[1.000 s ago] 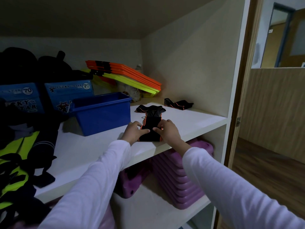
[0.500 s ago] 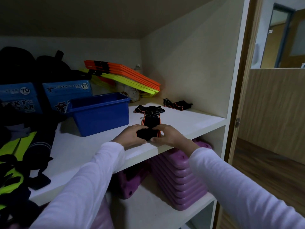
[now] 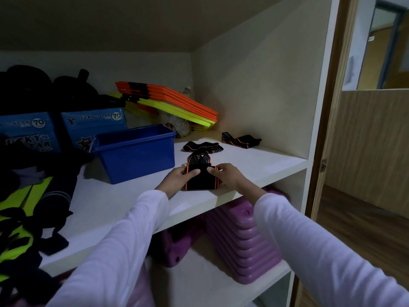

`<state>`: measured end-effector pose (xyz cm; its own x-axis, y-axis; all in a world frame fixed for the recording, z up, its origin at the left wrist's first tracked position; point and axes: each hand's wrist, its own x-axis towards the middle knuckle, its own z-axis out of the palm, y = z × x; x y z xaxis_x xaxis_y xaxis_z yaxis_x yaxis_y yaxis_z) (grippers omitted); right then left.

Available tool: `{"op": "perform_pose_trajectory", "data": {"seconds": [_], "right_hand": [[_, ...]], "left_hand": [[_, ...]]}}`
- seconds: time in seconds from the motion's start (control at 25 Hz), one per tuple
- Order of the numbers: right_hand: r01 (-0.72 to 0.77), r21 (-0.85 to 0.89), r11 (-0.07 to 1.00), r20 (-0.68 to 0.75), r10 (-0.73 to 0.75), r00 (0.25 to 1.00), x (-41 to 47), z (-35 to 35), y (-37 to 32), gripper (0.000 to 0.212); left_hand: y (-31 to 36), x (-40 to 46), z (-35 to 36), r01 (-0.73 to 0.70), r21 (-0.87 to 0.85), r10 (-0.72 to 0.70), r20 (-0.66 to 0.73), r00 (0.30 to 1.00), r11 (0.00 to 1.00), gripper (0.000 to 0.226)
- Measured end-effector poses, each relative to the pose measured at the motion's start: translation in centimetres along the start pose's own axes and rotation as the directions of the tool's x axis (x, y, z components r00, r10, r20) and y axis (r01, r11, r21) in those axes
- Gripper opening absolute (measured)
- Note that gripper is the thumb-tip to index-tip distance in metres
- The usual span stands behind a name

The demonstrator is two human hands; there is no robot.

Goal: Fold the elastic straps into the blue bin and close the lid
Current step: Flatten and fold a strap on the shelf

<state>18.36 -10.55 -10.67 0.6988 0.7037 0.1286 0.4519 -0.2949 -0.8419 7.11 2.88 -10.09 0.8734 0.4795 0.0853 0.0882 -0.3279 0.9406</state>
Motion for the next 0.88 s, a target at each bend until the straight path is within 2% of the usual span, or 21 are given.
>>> {"op": "perform_pose_trajectory", "data": {"seconds": [0.08,0.24,0.36,0.52,0.72,0.8,0.88], "right_hand": [[-0.038,-0.007,0.999,-0.004,0.038,0.999,0.4,0.0,-0.1,0.040],[-0.097,-0.031,0.995,-0.059,0.095,0.994,0.6,0.2,-0.5,0.051],[-0.069,-0.035,0.997,-0.133,0.064,0.989,0.7,0.7,-0.4,0.055],[-0.045,-0.087,0.995,-0.143,0.032,0.989,1.4,1.2,-0.1,0.058],[-0.058,-0.064,0.996,-0.038,0.055,0.998,2.0,0.6,-0.1,0.052],[-0.078,-0.056,0.995,0.019,0.079,0.997,2.2,0.3,-0.3,0.051],[-0.082,-0.053,0.995,0.066,0.085,0.994,2.2,0.2,-0.5,0.048]], "left_hand": [[-0.2,0.3,0.1,0.010,0.027,-0.010,-0.013,1.000,1.000,0.034],[-0.2,0.7,0.2,0.045,0.091,-0.038,-0.077,0.996,0.995,0.026],[-0.2,1.1,0.4,0.082,0.132,-0.063,-0.138,0.988,0.988,0.029],[0.1,1.6,0.7,0.119,0.163,-0.089,-0.181,0.979,0.979,0.042],[0.1,1.9,0.0,0.173,-0.028,-0.175,-0.126,0.976,0.984,0.036],[0.3,1.8,-0.1,0.204,-0.056,-0.209,-0.103,0.972,0.977,0.028],[0.5,1.9,-0.2,0.237,-0.064,-0.243,-0.092,0.966,0.969,0.029]]}}
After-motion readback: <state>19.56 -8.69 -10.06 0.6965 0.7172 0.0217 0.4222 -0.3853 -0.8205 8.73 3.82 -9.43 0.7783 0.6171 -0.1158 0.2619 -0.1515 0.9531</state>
